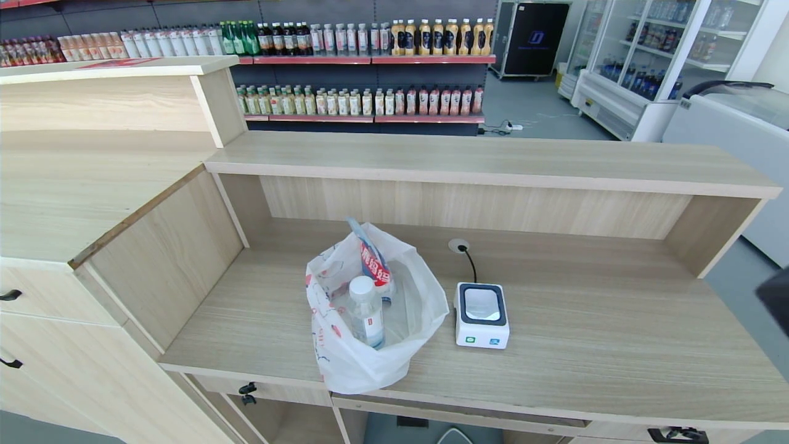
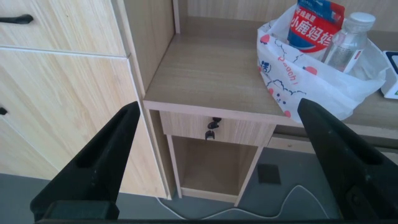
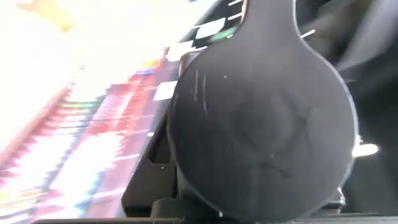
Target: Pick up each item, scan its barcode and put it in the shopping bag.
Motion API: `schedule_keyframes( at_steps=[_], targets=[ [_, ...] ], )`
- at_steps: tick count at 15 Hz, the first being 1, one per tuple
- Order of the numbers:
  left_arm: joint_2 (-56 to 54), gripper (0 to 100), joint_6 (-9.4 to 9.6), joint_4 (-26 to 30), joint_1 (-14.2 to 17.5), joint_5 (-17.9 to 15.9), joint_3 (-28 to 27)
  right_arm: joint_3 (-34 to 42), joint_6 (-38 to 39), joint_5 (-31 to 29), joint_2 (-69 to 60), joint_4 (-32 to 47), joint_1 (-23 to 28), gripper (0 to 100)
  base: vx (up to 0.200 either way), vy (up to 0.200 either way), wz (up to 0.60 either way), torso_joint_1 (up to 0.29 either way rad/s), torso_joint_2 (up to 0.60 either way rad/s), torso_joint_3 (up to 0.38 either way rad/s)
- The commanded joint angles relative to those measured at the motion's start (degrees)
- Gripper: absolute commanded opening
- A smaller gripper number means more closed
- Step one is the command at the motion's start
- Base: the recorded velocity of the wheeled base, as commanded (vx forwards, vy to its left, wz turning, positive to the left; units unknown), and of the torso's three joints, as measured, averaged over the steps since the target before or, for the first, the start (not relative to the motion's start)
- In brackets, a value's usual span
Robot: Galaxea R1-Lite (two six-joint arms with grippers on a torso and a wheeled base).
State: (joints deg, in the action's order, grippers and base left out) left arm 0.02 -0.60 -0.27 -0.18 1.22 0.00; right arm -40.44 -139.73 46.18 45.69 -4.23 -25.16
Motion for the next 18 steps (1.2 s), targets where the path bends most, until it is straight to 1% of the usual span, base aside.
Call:
schedule_keyframes(
  at_steps=[1, 2, 3, 4, 5, 6, 7, 8, 9, 10, 11, 13, 14, 18],
  targets=[
    [-0.02, 100, -0.02, -0.08, 0.01, 0.10, 0.00, -3.16, 11.23, -8.03, 0.45, 6.52, 3.10, 0, 0.000, 0.000, 0.00, 0.000, 0.00, 0.000],
    [-0.02, 100, -0.11, 0.00, 0.01, 0.01, 0.00, -6.94, 23.01, -14.01, 1.33, 14.69, 4.68, 0, 0.000, 0.000, 0.00, 0.000, 0.00, 0.000],
    [-0.02, 100, -0.02, 0.00, 0.01, 0.01, 0.00, -10.10, 32.50, -16.73, 2.12, 20.58, 5.03, 0, 0.000, 0.000, 0.00, 0.000, 0.00, 0.000],
    [-0.02, 100, -0.02, 0.00, 0.01, 0.01, 0.00, -12.39, 42.17, -17.70, 3.35, 23.65, 6.00, 0, 0.000, 0.000, 0.00, 0.000, 0.00, 0.000],
    [-0.02, 100, -0.02, -0.08, 0.01, 0.01, 0.00, -14.50, 54.91, -18.05, 4.85, 24.18, 10.22, 0, 0.000, 0.000, 0.00, 0.000, 0.00, 0.000],
    [-0.02, 100, -0.02, 0.00, 0.01, 0.01, 0.00, -16.25, 67.31, -18.32, 5.90, 24.53, 17.51, 0, 0.000, 0.000, 0.00, 0.000, 0.00, 0.000],
    [-0.02, 100, -0.02, 0.00, 0.01, 0.01, 0.00, -17.13, 75.30, -18.67, 6.96, 25.68, 23.58, 0, 0.000, 0.000, 0.00, 0.000, 0.00, 0.000],
    [-0.02, 100, -0.02, -0.08, 0.01, 0.10, 0.00, -17.40, 79.79, -18.58, 8.19, 28.58, 30.43, 0, 0.000, 0.000, 0.00, 0.000, 0.00, 0.000],
    [-0.02, 100, -0.02, 0.00, 0.01, 0.01, 0.00, -17.84, 80.23, -18.49, 8.45, 31.12, 35.62, 0, 0.000, 0.000, 0.00, 0.000, 0.00, 0.000],
    [-0.02, 100, -0.02, -0.08, 0.01, 0.01, 0.00, -17.75, 81.72, -17.97, 8.45, 35.43, 41.51, 0, 0.000, 0.000, 0.00, 0.000, 0.00, 0.000],
    [-0.02, 100, -0.02, 0.00, 0.01, 0.01, 0.00, -17.04, 87.61, -17.79, 8.54, 36.66, 44.76, 0, 0.000, 0.000, 0.00, 0.000, 0.00, 0.000],
    [-0.02, 100, -0.02, 0.00, 0.01, 0.01, 0.00, -15.99, 103.69, -17.70, 8.80, 36.66, 46.43, 0, 0.000, 0.000, 0.00, 0.000, 0.00, 0.000],
    [-0.02, 100, -0.02, 0.00, 0.01, 0.01, 0.00, -15.81, 106.51, -17.70, 9.07, 36.57, 47.05, 0, 0.000, 0.000, 0.00, 0.000, 0.00, 0.000],
    [-0.02, 100, -0.02, 0.00, 0.01, 0.01, 0.00, -15.73, 108.70, -17.53, 12.93, 36.57, 47.49, 0, 0.000, 0.000, 0.00, 0.000, 0.00, 0.000]
  ],
)
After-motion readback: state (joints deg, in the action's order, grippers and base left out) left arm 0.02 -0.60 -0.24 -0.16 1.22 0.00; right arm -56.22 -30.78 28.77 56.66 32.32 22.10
